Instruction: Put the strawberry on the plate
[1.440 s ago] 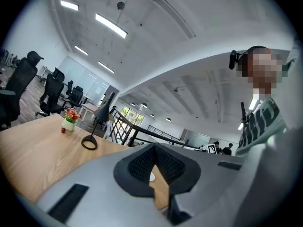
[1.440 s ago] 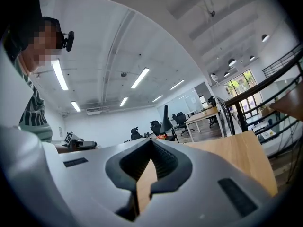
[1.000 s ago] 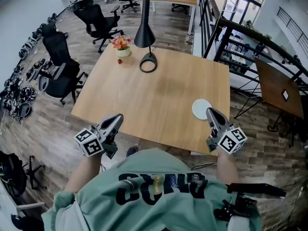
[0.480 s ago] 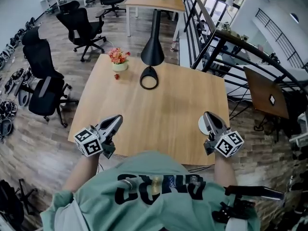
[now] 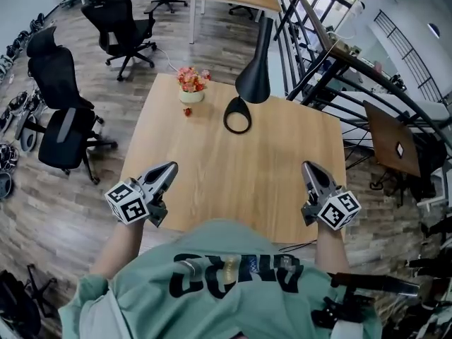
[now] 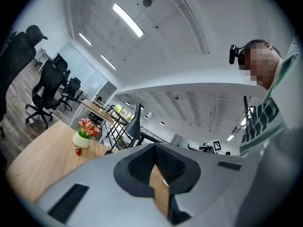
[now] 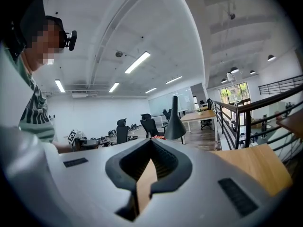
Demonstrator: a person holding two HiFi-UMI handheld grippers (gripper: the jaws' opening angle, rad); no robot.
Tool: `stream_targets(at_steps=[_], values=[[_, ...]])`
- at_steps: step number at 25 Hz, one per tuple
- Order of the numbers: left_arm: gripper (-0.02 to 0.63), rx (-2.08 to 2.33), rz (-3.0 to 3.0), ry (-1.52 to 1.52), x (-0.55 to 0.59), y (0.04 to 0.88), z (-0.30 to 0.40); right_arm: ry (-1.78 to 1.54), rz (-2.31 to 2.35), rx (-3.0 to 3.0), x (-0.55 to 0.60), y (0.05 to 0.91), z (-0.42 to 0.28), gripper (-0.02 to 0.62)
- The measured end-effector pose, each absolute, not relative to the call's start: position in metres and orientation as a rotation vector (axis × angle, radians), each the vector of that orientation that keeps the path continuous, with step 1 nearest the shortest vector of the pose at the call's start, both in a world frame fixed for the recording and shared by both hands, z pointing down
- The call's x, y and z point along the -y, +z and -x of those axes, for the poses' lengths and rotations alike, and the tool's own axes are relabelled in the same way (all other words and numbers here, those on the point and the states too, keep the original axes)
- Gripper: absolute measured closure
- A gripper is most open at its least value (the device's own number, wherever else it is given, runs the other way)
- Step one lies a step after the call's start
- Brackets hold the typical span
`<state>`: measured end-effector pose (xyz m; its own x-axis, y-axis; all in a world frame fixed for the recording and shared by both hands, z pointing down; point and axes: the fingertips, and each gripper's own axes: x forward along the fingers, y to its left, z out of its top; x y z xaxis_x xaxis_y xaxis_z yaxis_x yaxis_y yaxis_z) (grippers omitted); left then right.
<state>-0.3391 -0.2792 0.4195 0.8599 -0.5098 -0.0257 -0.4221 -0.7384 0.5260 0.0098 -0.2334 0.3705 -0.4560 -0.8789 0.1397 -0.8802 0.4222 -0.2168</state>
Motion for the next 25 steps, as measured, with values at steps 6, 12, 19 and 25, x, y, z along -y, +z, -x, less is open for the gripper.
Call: stream_targets(at_steps=[6, 12, 19, 25], values=[[0.603, 0.714, -2.514, -0.213, 0.282, 0.416, 0.344, 0.409, -1.611, 2.676, 0.249, 0.369, -0.007, 0.591], [0.604, 0.794, -2.528, -0.202, 0.267, 0.402, 0.331, 0.432, -1.534, 2.755, 0.255, 0.368, -0.016, 0.591], [0.603, 0.972, -2.466, -0.208, 0.228, 0.394, 0.293, 0.428, -1.335, 2.894, 0.255, 0.373, -0.044, 0.591], [0.603, 1.002, -2.436, -0.186, 0.206, 0.388, 0.239, 0.445, -1.195, 2.976, 0.262, 0.388, -0.071, 0.591]])
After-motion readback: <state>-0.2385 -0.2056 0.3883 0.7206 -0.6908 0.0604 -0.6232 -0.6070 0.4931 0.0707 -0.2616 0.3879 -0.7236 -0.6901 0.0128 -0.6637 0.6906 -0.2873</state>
